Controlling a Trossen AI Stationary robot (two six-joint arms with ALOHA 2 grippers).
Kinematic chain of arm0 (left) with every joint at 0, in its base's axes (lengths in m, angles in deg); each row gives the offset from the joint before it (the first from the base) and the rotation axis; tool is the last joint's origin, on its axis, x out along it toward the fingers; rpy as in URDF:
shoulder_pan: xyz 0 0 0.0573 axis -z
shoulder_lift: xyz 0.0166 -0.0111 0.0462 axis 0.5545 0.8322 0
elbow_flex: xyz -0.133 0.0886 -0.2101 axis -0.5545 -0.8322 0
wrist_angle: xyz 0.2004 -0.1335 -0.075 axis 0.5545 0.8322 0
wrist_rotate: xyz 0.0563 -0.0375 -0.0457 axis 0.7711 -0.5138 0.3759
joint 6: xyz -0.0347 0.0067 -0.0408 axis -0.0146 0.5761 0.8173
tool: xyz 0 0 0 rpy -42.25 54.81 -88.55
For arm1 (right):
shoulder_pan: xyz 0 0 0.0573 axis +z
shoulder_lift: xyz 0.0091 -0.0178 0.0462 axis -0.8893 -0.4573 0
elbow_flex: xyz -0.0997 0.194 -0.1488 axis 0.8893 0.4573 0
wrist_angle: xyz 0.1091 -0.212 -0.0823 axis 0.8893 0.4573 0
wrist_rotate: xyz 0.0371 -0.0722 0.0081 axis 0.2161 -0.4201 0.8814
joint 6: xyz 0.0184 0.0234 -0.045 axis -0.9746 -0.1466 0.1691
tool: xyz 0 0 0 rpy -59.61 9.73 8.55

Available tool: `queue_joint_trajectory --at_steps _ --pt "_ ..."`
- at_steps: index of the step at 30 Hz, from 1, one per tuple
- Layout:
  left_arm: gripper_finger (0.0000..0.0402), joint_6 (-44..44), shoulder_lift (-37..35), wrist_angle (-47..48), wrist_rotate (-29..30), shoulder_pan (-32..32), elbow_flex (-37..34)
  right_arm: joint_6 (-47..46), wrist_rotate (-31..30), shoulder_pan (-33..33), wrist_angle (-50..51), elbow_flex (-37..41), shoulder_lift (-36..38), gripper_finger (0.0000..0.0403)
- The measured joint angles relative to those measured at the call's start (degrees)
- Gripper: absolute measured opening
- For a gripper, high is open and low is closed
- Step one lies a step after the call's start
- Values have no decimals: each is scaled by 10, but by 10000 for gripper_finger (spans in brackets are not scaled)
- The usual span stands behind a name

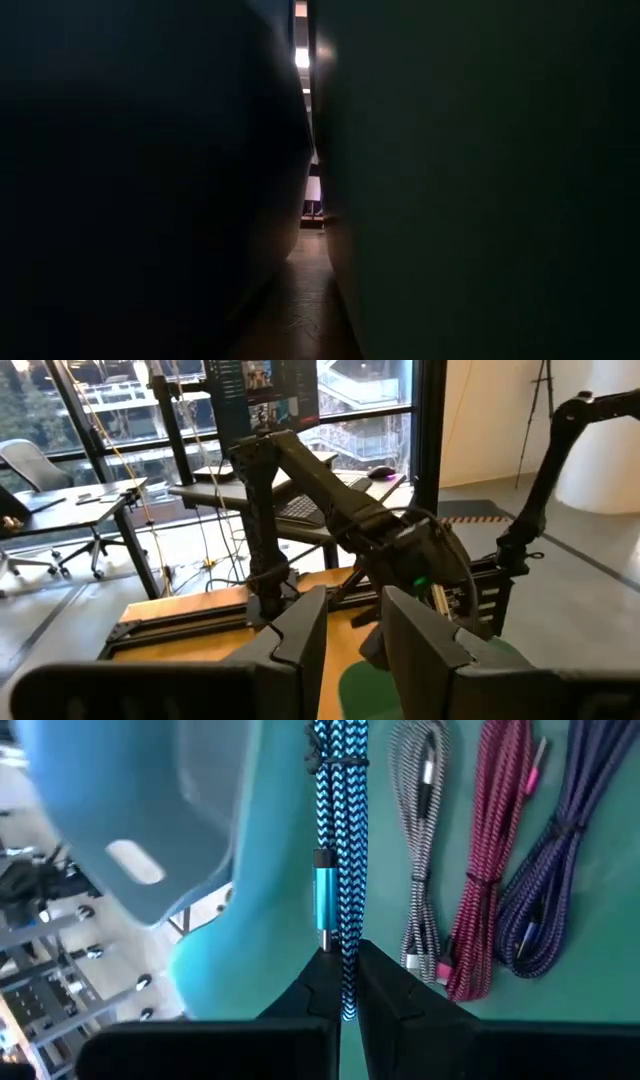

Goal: Pick and place USB-C Cables
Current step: Put the black and blue charger cable into the green container

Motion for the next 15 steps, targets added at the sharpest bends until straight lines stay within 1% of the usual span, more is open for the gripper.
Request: queue_joint_trajectory --at_steps 4,8,10,12,15 --pt "92 5 0 0 -4 0 0 -27 29 12 10 -15 -26 12" --pt "92 5 0 0 -15 0 0 -37 85 15 57 -25 -43 12" --pt "92 5 0 0 -15 0 0 -37 88 14 71 -27 -44 12" --pt "92 5 0 0 -16 0 0 -38 76 14 76 -28 -44 13" --pt "92 5 0 0 -16 0 0 -35 67 14 75 -28 -41 39"
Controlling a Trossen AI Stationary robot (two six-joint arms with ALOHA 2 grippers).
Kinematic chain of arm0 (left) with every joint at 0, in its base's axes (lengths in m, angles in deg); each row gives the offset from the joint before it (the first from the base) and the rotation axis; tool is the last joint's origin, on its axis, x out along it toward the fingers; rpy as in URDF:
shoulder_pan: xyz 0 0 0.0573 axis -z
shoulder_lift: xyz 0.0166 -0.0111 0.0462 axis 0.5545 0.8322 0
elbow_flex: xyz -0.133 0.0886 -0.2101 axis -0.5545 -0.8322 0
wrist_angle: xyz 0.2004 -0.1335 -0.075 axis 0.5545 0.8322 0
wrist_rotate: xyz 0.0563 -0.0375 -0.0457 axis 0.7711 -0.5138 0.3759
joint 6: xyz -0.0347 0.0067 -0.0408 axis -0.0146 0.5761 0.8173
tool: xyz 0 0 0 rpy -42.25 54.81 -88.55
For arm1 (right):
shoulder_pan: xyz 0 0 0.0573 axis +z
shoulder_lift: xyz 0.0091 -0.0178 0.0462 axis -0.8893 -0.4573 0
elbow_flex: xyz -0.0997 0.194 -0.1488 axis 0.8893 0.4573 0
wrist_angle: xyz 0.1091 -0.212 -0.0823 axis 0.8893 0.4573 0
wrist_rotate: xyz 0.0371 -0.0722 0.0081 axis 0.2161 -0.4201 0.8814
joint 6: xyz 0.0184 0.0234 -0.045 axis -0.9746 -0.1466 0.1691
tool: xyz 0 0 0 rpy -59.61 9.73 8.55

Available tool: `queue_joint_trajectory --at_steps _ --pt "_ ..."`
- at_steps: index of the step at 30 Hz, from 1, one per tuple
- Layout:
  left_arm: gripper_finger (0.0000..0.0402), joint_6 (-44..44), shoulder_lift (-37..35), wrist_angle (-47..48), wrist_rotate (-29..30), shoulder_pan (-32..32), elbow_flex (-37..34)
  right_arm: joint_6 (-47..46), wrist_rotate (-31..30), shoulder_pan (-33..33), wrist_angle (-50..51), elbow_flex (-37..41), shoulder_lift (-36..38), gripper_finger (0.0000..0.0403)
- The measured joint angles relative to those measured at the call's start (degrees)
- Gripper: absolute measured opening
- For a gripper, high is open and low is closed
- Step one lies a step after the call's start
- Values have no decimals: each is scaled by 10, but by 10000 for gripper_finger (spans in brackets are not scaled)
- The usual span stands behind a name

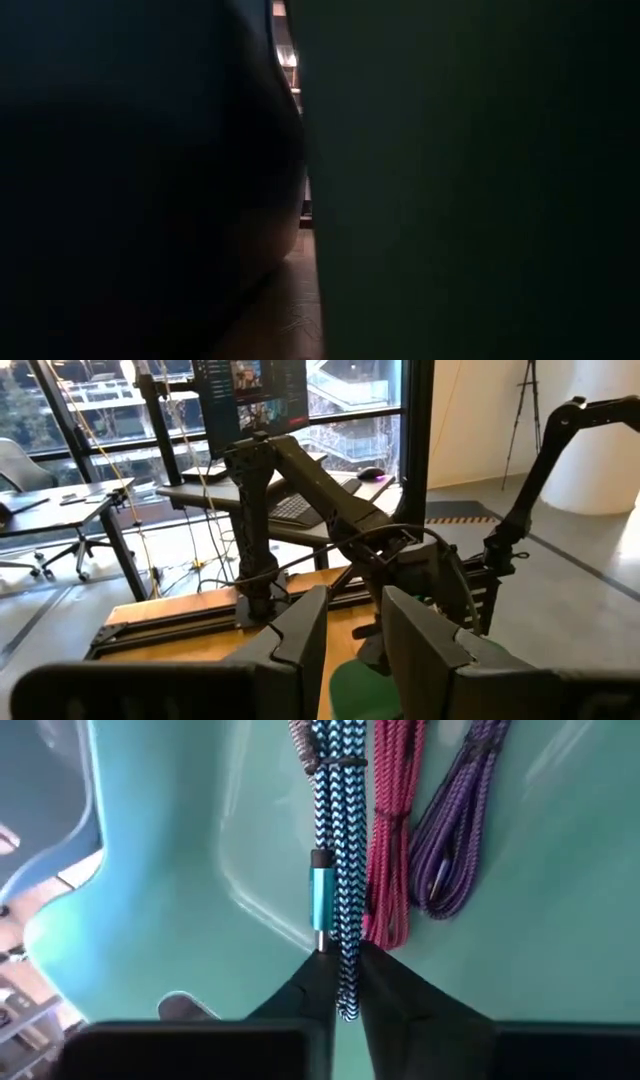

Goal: Pick and place USB-C Cables
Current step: Put the black and blue charger cable into the green container, then put the right light blue charger cable into the blue container

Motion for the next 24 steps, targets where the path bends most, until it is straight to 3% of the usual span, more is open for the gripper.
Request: queue_joint_trajectory --at_steps 9,15,18,24 --pt "92 -5 0 4 0 0 0 31 10 0 -15 0 3 147" --pt "92 -5 0 9 0 0 0 105 -127 -2 24 -67 8 167" --pt "92 -2 0 19 0 0 0 143 -215 -3 152 -147 18 168" --pt "92 0 0 16 -14 0 0 146 -421 -17 511 -330 23 169"
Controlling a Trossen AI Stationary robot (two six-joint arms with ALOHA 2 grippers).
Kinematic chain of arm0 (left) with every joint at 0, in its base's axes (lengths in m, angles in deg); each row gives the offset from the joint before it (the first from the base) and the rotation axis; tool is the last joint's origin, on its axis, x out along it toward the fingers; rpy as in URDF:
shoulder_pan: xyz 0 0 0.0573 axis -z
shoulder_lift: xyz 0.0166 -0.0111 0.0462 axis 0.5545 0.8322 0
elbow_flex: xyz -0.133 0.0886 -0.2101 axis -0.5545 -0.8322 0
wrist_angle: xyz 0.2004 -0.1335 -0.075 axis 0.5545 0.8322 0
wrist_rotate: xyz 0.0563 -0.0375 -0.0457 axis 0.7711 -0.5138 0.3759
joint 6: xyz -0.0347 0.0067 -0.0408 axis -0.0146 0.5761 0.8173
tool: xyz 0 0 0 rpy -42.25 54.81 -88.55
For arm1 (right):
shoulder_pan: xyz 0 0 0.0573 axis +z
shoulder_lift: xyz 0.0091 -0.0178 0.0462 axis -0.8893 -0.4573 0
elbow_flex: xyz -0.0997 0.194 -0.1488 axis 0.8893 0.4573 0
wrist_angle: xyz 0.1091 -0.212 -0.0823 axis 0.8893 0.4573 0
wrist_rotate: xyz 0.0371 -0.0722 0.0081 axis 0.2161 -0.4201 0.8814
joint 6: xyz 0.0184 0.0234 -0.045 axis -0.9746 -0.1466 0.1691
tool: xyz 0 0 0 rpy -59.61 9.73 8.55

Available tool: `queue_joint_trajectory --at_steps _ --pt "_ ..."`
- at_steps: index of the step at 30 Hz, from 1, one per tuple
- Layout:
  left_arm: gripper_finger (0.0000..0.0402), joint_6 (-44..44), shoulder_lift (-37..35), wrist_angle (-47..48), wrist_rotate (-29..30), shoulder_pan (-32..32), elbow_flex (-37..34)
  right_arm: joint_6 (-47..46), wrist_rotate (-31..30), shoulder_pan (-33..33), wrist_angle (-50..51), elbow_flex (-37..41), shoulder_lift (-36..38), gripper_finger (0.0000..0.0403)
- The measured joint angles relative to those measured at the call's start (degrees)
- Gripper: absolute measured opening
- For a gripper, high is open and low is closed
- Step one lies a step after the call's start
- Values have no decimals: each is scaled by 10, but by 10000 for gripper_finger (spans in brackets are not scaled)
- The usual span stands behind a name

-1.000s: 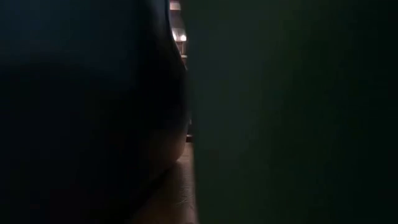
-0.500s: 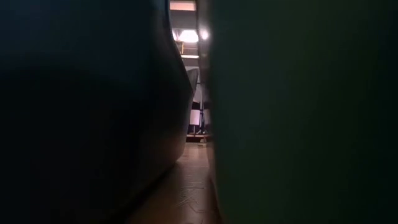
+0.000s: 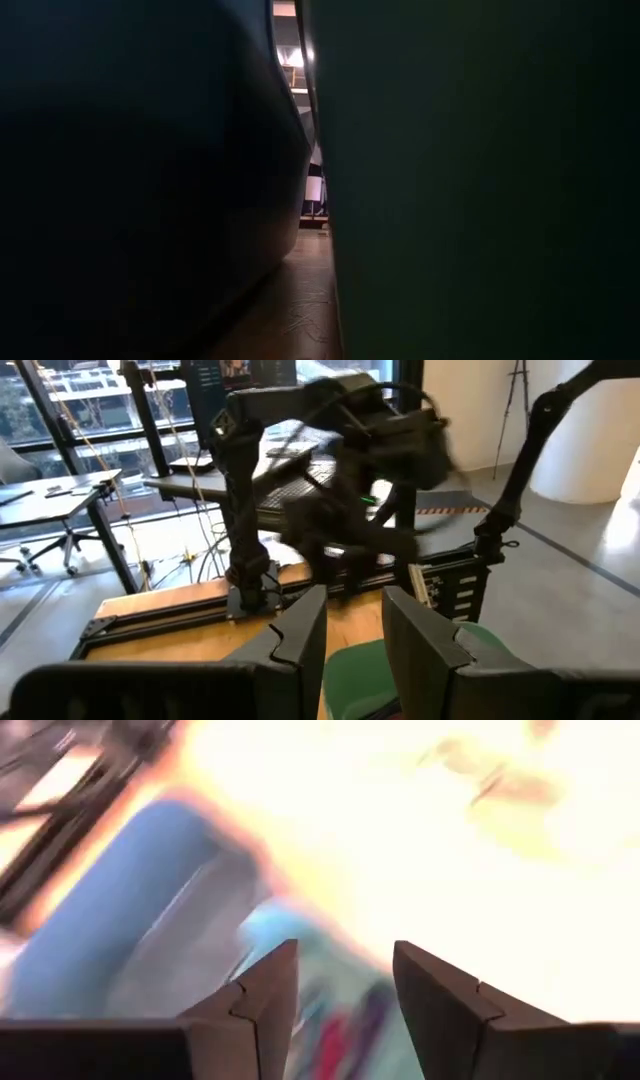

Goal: Pick and place USB-C Cables
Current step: Put the right light blue charger cable into the blue container

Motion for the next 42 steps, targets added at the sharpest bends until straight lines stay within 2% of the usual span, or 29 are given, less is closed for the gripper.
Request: queue_joint_trajectory --at_steps 2,3,8,10,14,18,25,29,33,42 --pt "92 0 0 -3 -1 0 0 -8 -18 -34 88 -22 0 169" --pt "92 0 0 -6 -1 0 0 -7 -5 -58 117 -24 0 168" --pt "92 -2 0 -16 -1 0 0 202 85 -213 47 68 20 154" --pt "92 -5 0 -20 -1 0 0 238 104 -275 76 117 24 147" --pt "92 -4 -1 -22 -1 0 0 300 121 -361 46 220 59 137" --pt "92 -2 -1 -21 -2 0 0 327 167 -416 -59 343 137 133" --pt "92 -22 -1 -19 -3 0 0 264 255 -485 -247 548 329 132" --pt "92 -30 -1 -19 -3 0 0 238 281 -517 -329 629 400 132" --pt "92 -30 -1 -18 -3 -1 0 241 279 -551 -351 675 419 132" --pt "92 -35 -1 -19 1 -1 0 315 294 -617 -409 720 394 132"
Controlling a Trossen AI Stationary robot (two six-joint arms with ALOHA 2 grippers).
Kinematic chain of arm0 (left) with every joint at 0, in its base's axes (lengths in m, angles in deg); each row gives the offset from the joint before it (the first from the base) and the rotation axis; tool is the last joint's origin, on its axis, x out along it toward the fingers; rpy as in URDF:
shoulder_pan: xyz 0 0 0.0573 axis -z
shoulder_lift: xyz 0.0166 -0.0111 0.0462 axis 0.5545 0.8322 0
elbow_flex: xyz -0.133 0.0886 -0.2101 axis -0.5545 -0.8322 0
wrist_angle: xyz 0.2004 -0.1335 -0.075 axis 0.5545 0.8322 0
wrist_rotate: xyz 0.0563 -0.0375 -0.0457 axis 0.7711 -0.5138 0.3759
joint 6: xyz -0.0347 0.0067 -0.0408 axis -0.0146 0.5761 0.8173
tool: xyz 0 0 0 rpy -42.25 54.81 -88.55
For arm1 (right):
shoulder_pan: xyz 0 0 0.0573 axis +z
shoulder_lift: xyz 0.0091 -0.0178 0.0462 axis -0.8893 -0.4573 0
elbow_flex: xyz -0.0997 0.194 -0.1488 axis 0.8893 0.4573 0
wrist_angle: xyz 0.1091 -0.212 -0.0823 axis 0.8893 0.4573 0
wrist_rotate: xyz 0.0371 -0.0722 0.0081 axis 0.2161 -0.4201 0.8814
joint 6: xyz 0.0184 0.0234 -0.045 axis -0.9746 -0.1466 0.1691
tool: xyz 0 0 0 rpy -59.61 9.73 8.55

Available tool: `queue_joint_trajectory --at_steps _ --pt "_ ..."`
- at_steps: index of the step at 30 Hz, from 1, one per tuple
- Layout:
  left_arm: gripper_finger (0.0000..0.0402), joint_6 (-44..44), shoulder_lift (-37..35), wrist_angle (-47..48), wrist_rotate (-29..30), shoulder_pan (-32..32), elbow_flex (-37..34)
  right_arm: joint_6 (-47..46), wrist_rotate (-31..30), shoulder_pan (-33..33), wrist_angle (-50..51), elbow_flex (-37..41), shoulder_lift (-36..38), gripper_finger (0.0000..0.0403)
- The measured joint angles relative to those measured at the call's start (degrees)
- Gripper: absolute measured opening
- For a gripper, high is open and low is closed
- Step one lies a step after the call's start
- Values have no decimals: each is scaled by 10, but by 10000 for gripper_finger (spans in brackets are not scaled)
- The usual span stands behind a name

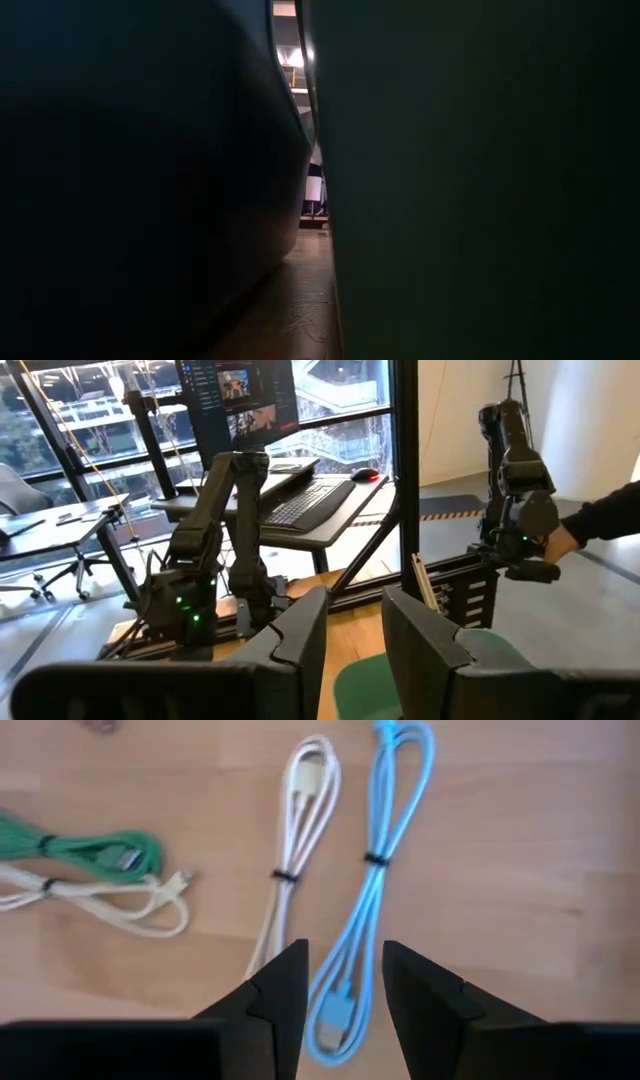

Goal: Pick and place USB-C Cables
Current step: Put the right light blue charger cable into the blue container

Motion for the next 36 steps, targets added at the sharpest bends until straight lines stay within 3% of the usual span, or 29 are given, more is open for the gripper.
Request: queue_joint_trajectory --at_steps 7,17,22,28,34,36 --pt "92 0 0 0 0 0 0 44 26 -33 -74 22 -34 138" --pt "92 0 0 -1 2 0 0 93 32 -52 -95 24 -112 216" --pt "92 0 0 -1 16 -1 0 96 21 -52 -107 23 -153 226" --pt "92 1 0 0 16 -1 0 106 -8 -51 -112 20 -176 172" --pt "92 5 0 2 16 -1 0 109 -30 -52 -112 23 -174 42" --pt "92 6 0 2 16 -1 0 108 -32 -52 -113 23 -174 17"
